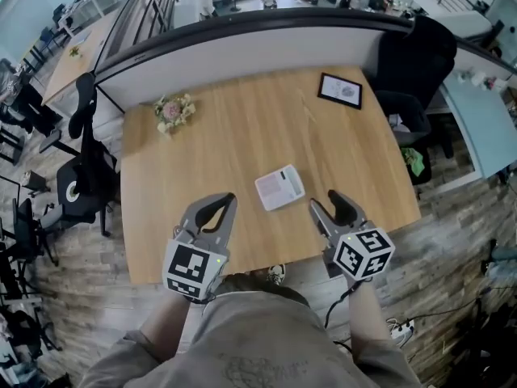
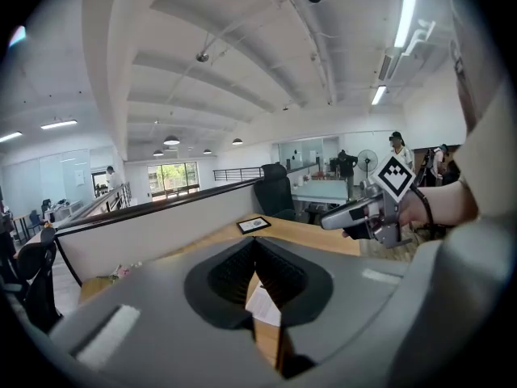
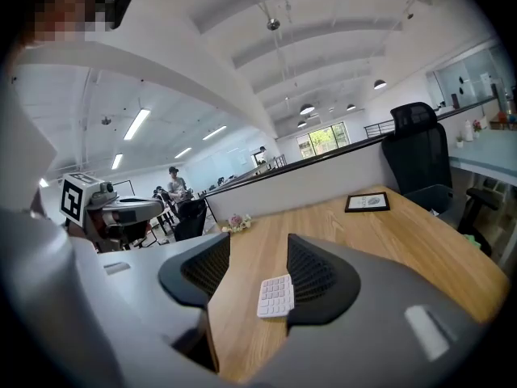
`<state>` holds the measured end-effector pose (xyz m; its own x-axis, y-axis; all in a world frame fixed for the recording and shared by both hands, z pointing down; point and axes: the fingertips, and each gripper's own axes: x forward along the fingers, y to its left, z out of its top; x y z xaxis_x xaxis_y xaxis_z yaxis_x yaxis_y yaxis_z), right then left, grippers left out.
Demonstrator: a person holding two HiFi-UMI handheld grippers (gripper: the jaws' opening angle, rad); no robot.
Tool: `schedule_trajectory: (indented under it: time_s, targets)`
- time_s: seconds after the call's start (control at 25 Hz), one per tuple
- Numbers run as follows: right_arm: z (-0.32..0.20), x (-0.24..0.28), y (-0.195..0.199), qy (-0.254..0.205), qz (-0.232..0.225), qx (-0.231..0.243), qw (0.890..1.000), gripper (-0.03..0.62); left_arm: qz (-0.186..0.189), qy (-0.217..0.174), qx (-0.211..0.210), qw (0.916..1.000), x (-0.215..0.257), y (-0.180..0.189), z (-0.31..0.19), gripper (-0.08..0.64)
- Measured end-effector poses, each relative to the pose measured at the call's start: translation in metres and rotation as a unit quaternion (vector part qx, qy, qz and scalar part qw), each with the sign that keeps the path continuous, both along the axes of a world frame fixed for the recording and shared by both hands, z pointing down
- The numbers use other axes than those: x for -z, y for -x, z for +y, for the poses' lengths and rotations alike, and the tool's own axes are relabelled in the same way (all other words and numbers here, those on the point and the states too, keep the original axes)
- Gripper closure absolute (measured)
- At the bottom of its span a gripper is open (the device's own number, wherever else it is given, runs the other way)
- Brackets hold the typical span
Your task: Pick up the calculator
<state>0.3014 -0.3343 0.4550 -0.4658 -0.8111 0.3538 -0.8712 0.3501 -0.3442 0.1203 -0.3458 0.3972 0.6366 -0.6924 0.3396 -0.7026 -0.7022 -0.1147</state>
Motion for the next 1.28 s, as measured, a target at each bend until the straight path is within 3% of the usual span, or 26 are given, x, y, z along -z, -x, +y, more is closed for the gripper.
schedule_trajectory:
  time_s: [0.88,1.16,1.28]
  targets:
    - [-0.092,-0.186,0.007,0.132,0.029,0.013,0.991,0.379,-0.031,0.124,0.003,0.9918,-0.173,0.008,-0.065,0.558]
    - [-0.109,-0.236,0.002,0.176,0.014,-0.007,0.984,0.379,-0.034,0.166,0.011,0.9854,-0.221,0.015,-0.067,0.558]
    - [-0.112,-0.245,0.002,0.187,-0.016,-0.011,0.982,0.380,-0.035,0.175,0.008,0.9839,-0.230,0.019,-0.066,0.558]
